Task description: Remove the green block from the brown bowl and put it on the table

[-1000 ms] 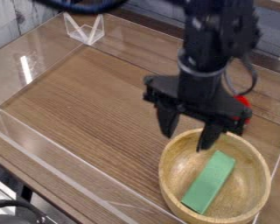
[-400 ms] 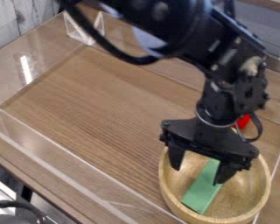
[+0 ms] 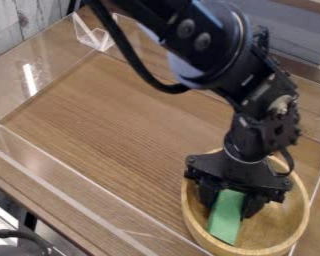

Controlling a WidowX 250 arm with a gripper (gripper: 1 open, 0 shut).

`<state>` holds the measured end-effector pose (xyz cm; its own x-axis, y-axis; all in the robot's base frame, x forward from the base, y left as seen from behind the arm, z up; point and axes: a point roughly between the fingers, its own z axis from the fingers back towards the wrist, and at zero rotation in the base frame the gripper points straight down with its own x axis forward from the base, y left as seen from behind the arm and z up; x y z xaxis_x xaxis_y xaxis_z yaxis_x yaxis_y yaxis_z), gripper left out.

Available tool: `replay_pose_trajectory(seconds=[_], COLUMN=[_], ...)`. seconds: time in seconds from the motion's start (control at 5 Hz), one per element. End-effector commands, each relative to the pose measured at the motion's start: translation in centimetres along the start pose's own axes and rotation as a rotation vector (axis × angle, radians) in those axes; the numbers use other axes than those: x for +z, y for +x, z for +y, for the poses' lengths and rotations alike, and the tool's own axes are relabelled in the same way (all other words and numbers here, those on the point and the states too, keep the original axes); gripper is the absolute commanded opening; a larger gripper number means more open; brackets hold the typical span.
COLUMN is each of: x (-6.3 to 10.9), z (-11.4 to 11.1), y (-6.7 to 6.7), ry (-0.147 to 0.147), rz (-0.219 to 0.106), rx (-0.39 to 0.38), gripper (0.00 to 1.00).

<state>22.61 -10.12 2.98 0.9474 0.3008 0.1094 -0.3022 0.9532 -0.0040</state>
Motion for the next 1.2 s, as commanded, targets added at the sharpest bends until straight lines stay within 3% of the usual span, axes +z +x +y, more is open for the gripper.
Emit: replay_pose_trajectory(seconds=[0.0,0.4,0.6,1.0], x=[2.3,6.7,8.7,10.5], z=[0.2,-0.9,-1.1,0.0], y=[0.5,0.1,1.2,4.1], ry=[-0.017,-0.038,-0.072,-0.102], rz=[-0.044,-0.104,-0.138,-0.190], rx=[0.051,0.102,0.118,0.123], gripper=[0.00,0.00,0.00,0.00])
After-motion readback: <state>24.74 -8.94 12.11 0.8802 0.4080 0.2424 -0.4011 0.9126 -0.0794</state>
